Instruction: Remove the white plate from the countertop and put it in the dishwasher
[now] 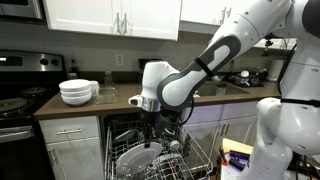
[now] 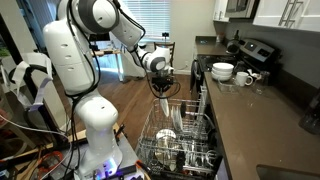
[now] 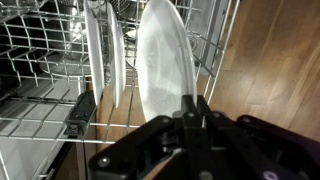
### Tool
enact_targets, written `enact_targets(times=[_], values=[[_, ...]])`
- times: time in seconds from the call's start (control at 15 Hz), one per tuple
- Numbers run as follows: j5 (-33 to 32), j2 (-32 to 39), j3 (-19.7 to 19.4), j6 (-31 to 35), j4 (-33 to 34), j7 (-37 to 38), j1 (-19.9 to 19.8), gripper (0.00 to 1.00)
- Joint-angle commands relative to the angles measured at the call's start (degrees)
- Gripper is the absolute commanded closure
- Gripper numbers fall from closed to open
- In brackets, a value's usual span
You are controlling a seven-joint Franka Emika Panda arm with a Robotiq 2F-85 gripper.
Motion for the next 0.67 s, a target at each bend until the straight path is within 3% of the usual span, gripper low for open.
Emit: enact_targets(times=[0.0,0.6], values=[[-0.83,2.08,0.48,0.52,1.73,-1.49,-2.18,0.96],[-0.31,8.0,1.35,1.02,5.19,-4.18,-4.93,0.96]])
